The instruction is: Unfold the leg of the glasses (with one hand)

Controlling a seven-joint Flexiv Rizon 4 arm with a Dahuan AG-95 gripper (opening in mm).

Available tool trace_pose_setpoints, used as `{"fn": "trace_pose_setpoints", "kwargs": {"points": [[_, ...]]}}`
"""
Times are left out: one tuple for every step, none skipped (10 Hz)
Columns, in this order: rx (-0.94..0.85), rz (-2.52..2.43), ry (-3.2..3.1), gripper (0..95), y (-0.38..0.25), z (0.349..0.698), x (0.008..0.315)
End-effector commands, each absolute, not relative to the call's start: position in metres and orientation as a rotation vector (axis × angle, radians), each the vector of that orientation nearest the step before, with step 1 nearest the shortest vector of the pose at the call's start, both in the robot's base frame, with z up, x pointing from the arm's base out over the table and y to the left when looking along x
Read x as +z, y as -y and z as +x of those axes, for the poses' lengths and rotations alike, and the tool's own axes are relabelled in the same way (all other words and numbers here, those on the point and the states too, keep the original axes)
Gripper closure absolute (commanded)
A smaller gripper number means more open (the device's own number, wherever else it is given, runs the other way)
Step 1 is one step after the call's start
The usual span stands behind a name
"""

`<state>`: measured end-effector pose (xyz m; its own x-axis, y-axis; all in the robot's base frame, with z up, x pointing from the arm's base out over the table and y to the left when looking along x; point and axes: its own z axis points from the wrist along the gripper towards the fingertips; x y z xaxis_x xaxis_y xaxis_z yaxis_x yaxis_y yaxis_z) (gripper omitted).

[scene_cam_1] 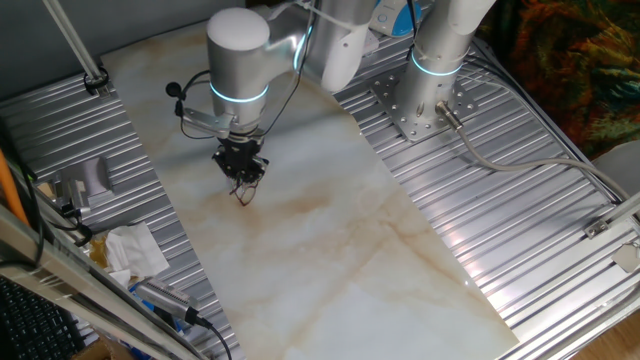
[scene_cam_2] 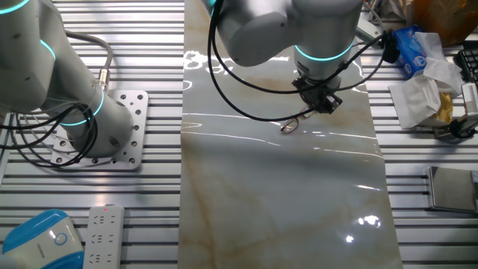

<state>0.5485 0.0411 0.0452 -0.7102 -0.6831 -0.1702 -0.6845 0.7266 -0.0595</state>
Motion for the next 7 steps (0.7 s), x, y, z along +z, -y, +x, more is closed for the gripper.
{"fn": "trace_pose_setpoints", "kwargs": {"points": [[0.019, -1.1, -2.751, 95.0, -0.0414, 0.5478, 0.0459], [0.024, -1.097, -2.751, 95.0, -0.0414, 0.5478, 0.0459], [0.026, -1.096, -2.751, 95.0, -0.0414, 0.5478, 0.0459], [0.017, -1.108, -2.753, 95.0, -0.0416, 0.5475, 0.0466], [-0.003, -1.121, -2.761, 95.0, -0.0424, 0.546, 0.0493], [-0.011, -1.126, -2.762, 95.0, -0.0428, 0.5453, 0.0506], [-0.01, -1.122, -2.763, 95.0, -0.043, 0.5445, 0.0515]]}}
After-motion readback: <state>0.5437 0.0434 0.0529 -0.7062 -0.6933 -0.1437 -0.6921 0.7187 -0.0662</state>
